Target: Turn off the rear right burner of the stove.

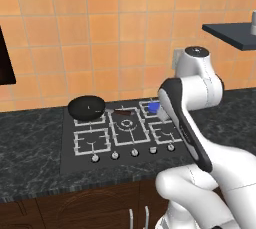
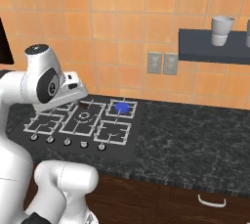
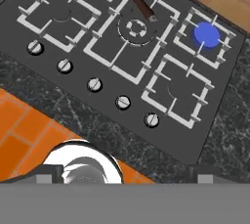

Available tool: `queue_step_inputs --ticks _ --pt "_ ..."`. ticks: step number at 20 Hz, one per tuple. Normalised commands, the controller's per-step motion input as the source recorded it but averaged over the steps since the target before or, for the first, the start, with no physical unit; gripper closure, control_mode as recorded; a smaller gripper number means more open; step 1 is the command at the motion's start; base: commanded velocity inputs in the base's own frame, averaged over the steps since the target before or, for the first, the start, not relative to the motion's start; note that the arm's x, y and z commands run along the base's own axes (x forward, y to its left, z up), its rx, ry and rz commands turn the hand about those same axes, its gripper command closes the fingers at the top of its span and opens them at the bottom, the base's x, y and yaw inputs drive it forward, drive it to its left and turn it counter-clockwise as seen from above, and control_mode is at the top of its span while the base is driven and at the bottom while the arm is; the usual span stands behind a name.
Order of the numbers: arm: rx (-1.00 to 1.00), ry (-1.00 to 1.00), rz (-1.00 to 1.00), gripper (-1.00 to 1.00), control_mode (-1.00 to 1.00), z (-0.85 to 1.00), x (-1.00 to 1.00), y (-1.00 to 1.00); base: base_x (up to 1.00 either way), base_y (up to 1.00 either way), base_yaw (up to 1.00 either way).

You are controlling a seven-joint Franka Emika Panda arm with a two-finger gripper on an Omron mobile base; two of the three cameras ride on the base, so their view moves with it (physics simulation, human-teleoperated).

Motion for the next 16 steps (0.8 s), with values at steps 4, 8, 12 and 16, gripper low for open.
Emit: queue_step_inputs --ticks 4,8,12,16 --pt "0.00 0.00 0.32 -1.00 -1.00 -0.05 0.00 0.00 0.00 0.00 0.00" --pt "-0.03 0.00 0.27 -1.00 -1.00 -0.12 0.00 0.01 0.00 0.00 0.00" --pt "-0.05 0.01 0.21 -1.00 -1.00 -0.07 0.00 0.00 0.00 0.00 0.00" --pt "-0.02 0.00 0.15 -1.00 -1.00 0.00 0.00 0.00 0.00 0.00 0.00"
